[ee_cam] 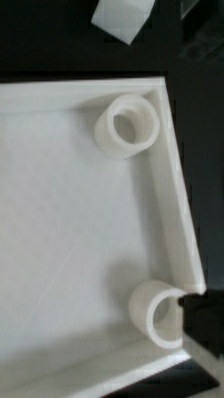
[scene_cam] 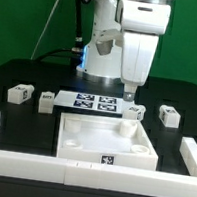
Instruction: Assemble one leg
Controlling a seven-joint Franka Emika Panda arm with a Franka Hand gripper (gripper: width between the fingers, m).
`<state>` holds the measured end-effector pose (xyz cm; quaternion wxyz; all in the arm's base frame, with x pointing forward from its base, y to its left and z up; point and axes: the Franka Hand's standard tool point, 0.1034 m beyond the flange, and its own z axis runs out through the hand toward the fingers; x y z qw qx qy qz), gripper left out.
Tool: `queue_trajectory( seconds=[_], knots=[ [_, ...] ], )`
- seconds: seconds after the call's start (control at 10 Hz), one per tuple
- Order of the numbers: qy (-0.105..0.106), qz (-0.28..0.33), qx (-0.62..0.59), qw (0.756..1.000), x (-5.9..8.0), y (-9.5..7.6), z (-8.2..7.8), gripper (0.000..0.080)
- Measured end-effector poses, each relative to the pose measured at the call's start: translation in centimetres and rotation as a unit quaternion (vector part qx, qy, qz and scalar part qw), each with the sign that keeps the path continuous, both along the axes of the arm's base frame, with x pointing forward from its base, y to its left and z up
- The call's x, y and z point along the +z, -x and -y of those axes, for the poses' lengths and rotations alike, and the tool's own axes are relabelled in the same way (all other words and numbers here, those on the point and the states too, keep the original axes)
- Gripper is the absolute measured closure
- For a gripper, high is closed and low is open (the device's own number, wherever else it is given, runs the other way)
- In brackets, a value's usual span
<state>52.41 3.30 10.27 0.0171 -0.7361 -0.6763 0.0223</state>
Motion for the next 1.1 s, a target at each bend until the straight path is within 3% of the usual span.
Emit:
queue_trajectory(
  seconds=[0.4,0.6,0.8,1.1],
  knots=[
    [0.000,-0.001,0.000,1.000,-0.1,0.1,0.1,0.0150],
    [-0.008,0.023,0.072,0.997,-1.8,1.3,1.6,0.0150],
    [-0.010,0.009,0.066,0.998,-3.4,3.2,2.4,0.0150],
    [-0.016,-0.019,0.053,0.998,-6.3,4.6,3.4,0.0150]
  ],
)
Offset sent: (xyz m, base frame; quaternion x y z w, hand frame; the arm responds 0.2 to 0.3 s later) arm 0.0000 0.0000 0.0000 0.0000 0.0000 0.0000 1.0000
